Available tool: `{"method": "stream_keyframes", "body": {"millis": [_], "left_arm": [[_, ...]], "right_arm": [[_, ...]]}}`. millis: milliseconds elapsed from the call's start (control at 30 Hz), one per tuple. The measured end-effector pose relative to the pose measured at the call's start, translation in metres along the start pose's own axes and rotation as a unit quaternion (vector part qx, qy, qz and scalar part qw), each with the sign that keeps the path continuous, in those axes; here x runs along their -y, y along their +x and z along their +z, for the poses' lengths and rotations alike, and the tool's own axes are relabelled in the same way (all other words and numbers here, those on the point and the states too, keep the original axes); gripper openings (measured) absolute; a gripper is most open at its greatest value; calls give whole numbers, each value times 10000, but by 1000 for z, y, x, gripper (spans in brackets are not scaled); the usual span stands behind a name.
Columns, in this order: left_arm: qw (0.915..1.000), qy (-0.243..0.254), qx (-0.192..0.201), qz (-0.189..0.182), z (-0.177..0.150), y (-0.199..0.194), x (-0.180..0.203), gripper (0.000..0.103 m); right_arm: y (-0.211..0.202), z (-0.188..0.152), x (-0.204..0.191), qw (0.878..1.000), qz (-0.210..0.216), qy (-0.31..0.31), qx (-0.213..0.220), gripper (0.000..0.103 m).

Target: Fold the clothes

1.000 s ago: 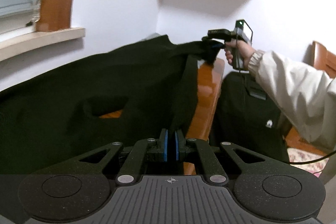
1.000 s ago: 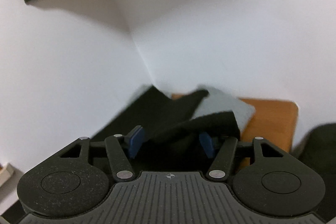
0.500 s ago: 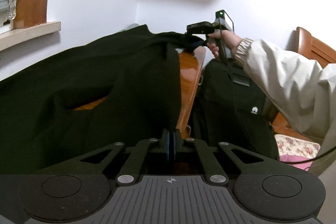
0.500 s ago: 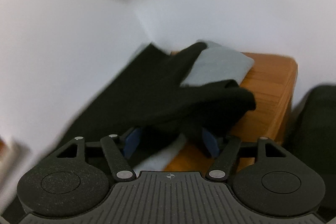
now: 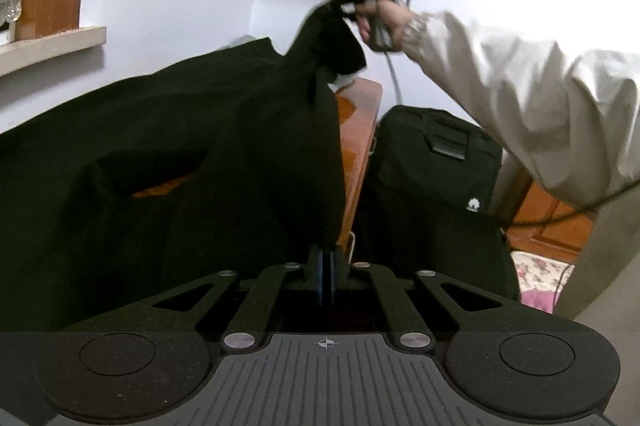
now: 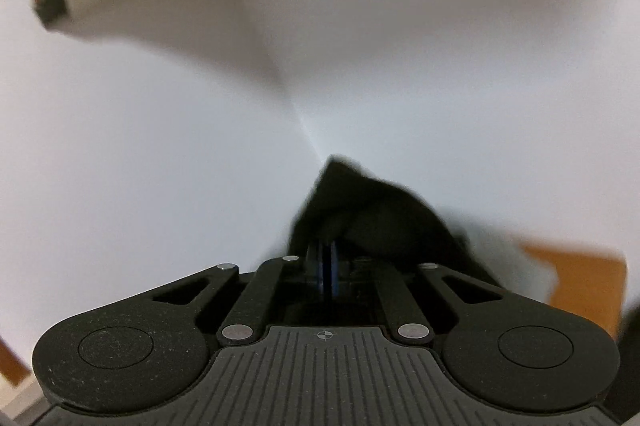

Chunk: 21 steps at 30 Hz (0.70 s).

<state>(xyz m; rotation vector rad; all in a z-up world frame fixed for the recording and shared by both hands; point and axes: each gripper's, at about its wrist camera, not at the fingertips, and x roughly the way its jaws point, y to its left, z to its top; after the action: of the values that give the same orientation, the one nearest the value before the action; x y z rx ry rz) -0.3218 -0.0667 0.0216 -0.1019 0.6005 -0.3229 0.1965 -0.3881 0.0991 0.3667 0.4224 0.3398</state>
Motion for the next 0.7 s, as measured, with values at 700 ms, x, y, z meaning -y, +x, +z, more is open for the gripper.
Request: {"method": "stream_keyframes", "body": {"millis": [700], "left_arm": [[9998,120,-5,-142,-6,-3,4,3]], "right_arm": [[-17,-73,72,9875,-324,692,-1377,45]]}}
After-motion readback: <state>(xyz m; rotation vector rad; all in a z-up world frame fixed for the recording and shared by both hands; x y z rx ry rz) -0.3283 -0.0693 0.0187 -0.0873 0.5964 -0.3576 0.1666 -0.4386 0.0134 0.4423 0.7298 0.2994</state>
